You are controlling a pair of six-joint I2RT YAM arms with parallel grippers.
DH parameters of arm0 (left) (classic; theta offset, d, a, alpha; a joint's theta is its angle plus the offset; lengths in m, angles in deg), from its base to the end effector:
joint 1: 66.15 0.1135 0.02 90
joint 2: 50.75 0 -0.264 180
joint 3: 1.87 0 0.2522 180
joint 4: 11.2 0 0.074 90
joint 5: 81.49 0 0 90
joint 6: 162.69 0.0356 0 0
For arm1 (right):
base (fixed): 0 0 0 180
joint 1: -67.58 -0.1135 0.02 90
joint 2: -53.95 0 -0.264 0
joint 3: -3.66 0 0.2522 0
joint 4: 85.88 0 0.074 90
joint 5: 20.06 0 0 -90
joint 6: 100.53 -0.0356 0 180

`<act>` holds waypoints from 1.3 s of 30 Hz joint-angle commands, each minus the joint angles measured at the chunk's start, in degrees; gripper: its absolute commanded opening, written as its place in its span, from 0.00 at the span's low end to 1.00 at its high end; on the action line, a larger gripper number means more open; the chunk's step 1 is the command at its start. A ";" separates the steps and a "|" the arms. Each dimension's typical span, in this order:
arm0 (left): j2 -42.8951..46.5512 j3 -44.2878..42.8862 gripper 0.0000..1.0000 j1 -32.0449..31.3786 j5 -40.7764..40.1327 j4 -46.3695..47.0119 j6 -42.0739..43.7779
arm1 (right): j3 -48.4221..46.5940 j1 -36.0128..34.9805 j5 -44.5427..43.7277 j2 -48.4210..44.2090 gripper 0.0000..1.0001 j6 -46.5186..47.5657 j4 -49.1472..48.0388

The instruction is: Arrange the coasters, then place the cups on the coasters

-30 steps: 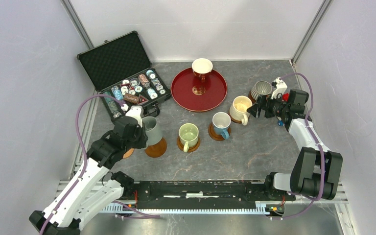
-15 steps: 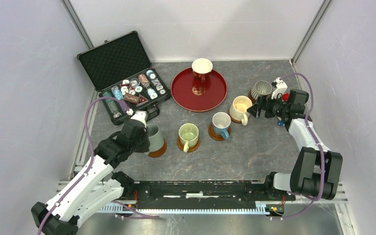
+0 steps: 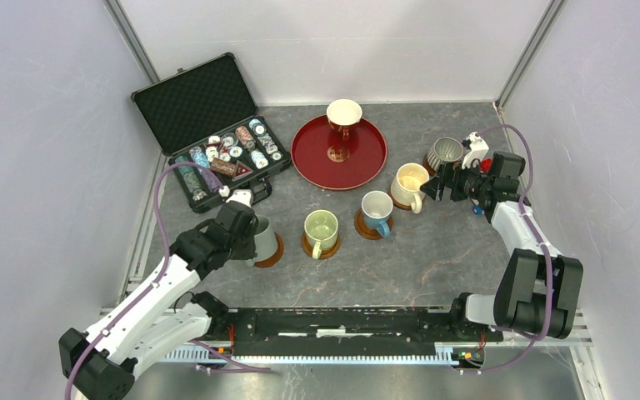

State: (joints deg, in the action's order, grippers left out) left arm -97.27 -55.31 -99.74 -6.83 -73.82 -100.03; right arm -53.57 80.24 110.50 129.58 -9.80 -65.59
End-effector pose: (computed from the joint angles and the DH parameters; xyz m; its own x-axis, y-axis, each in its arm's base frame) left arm 0.1300 -0.0750 0.2460 -0.7993 -0.0008 -0.6009 0.0476 0.9968 -0.0647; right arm 0.2711 -0.0372 0.2265 -0.6057 0.1261 -0.7857 -0.3364 0.8542 0.3965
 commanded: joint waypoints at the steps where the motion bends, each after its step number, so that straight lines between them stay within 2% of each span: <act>1: -0.19 -1.80 0.02 -0.17 -2.28 5.60 -2.28 | -0.83 0.26 1.29 0.13 0.98 0.38 -1.25; 3: -0.54 -1.65 0.04 -0.17 -2.81 5.62 -2.28 | -0.83 0.29 1.41 0.07 0.98 0.44 -1.30; 7: -1.61 -1.80 0.38 -0.17 -1.32 5.27 -2.58 | -0.83 0.27 1.37 0.08 0.98 0.41 -1.17; 11: -2.37 -2.66 0.56 -0.21 0.16 4.00 -2.48 | -0.89 0.39 1.20 -0.17 0.98 0.50 -1.07; 20: -4.43 -3.48 0.62 -0.18 0.56 2.37 -4.35 | -1.10 0.35 1.28 -0.08 0.98 0.48 -0.86; 24: -5.06 -3.40 0.69 -0.09 -0.68 2.32 -4.14 | -1.10 0.46 1.28 -0.13 0.98 0.47 -0.81; 35: -8.21 -2.88 0.59 0.89 -1.89 3.87 -3.58 | -1.23 0.56 1.30 -0.20 0.98 0.50 -0.64; 39: -8.98 -2.59 0.59 1.06 -2.08 4.66 -3.31 | -1.27 0.63 1.32 -0.19 0.98 0.50 -0.54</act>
State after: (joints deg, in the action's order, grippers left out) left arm -105.56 -56.71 -99.23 -6.98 -71.79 -101.40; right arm -53.57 80.46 110.70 129.60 -9.78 -65.57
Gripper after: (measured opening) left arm 0.589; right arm 0.979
